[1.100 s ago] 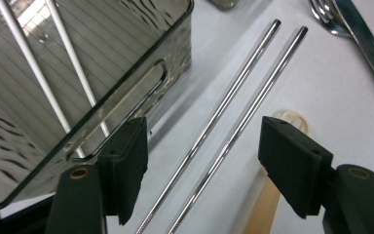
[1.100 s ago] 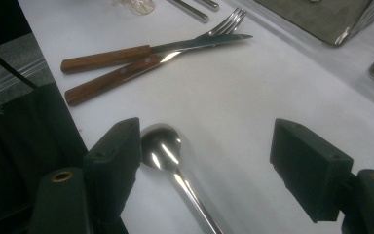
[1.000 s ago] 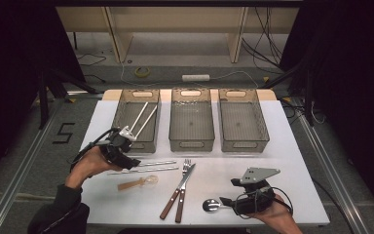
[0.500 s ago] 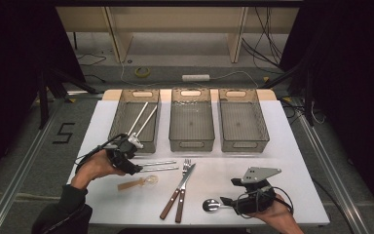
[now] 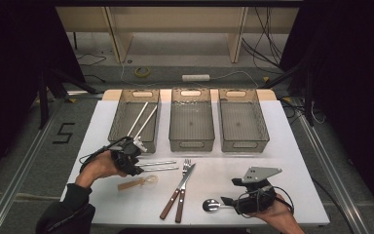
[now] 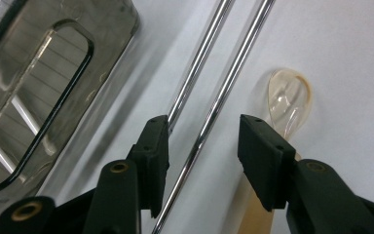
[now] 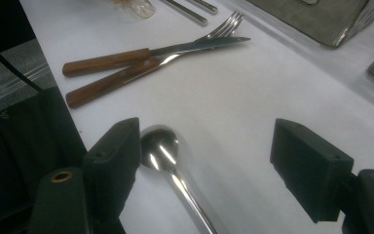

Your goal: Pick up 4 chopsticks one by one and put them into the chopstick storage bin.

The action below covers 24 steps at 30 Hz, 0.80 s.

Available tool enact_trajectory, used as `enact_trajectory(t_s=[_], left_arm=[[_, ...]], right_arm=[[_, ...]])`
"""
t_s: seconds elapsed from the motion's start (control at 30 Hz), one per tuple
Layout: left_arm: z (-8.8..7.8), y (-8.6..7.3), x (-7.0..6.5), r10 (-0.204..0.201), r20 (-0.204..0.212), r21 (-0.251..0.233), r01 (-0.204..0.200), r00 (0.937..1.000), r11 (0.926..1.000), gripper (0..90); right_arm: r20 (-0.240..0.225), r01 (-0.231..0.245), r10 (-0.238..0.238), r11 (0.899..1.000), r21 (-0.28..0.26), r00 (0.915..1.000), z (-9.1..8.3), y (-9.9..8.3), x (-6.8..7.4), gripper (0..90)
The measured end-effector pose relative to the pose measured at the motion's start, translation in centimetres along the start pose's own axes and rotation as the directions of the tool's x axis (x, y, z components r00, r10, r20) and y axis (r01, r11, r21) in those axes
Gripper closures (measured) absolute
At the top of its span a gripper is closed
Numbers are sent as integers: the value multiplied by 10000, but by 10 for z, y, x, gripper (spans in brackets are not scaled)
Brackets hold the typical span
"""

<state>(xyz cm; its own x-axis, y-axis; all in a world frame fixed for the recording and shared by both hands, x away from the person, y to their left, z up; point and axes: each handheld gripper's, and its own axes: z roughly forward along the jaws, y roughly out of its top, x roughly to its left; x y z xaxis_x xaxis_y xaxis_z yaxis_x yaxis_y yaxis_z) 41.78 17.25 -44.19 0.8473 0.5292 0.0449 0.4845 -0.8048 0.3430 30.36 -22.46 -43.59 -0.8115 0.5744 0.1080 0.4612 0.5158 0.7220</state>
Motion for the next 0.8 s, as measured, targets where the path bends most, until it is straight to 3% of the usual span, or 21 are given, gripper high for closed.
enact_trajectory(t_s=[0.37,0.8], left_arm=[[12,2,-4,585,162,401,-591,9982,9974,661],[22,3,-1,935,319,731,-957,9951,9927,743]], right_arm=[[23,9,-9,9999,104,10000,2,0,1,280],[65,47,-48,9998,168,10000,3,1,2,281]])
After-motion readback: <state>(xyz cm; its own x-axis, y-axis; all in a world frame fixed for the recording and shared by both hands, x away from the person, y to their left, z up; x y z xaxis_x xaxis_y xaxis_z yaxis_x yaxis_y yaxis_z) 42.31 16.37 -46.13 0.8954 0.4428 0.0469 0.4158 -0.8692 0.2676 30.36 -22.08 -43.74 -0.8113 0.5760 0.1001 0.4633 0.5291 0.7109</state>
